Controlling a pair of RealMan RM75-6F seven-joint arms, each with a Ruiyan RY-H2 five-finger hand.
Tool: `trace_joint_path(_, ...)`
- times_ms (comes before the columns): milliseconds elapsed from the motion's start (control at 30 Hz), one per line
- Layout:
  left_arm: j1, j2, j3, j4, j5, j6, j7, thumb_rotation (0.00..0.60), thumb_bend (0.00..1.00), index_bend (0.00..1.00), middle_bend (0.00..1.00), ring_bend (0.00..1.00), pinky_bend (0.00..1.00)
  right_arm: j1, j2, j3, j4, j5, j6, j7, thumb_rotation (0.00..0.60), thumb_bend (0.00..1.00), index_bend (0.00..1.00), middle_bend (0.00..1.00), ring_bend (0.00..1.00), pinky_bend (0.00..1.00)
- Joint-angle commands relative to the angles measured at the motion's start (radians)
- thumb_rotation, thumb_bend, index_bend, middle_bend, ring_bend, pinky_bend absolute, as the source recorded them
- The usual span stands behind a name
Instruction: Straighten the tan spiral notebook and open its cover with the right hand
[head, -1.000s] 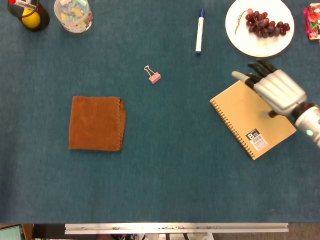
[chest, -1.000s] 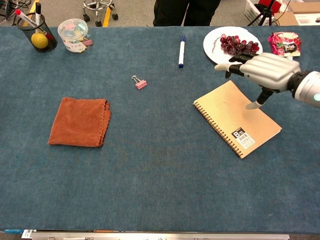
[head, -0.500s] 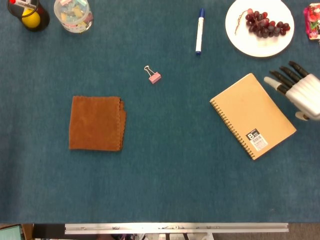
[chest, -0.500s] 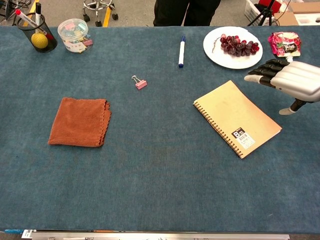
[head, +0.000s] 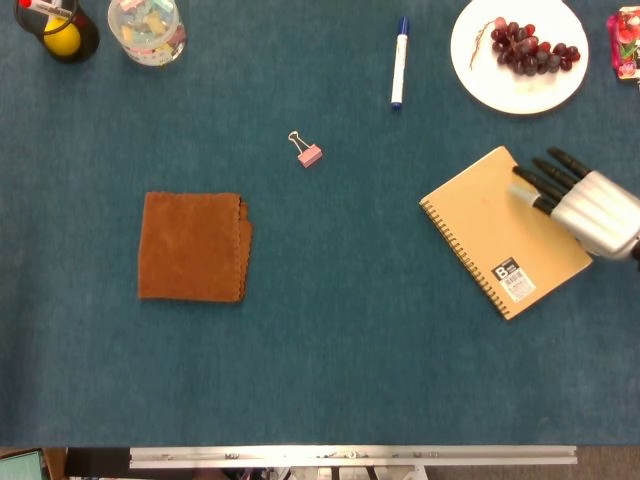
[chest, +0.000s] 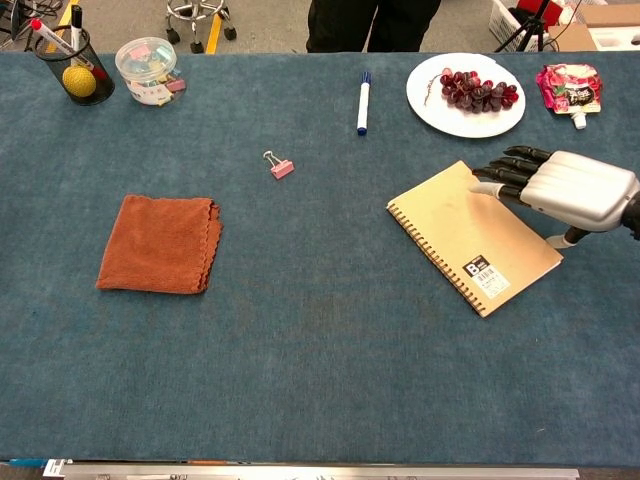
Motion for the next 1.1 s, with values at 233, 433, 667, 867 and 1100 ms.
trace_joint_path(233,0.001,0.001,0.000,0.007,0.004,0.004,-0.012,0.600,0.49,0.13,0.12,0.03,0.05,0.007,-0.030,-0.028,-0.017,-0.060,0.073,0.035,0.600,0.00,0.00,0.00,0.00,0.00)
trace_joint_path(433,0.002,-0.002,0.000,0.015,0.002,0.001,-0.019,0.600,0.49,0.13,0.12,0.03,0.05,0.033,-0.028,-0.035,-0.138,-0.084,0.062,0.018,0.600,0.00,0.00,0.00,0.00,0.00)
trace_joint_path(667,0.003,-0.001,-0.002,0.020,0.003,0.006,-0.028,0.600,0.49,0.13,0.12,0.03,0.05,0.067,0.076,-0.032,-0.345,-0.067,0.020,0.011,0.600,0.00,0.00,0.04,0.00,0.00)
trace_joint_path(867,0.001,-0.005,0.004,0.020,0.015,0.003,-0.027,0.600,0.49,0.13,0.12,0.03,0.05,0.082,0.147,-0.009,-0.443,-0.046,0.001,-0.024,0.600,0.00,0.01,0.14,0.00,0.00)
trace_joint_path(1100,0.008,-0.003,0.005,0.022,0.017,0.013,-0.034,0.600,0.49,0.13,0.12,0.03,0.05,0.064,0.115,-0.024,-0.341,-0.065,0.007,-0.027,0.600,0.01,0.17,0.20,0.00,0.00)
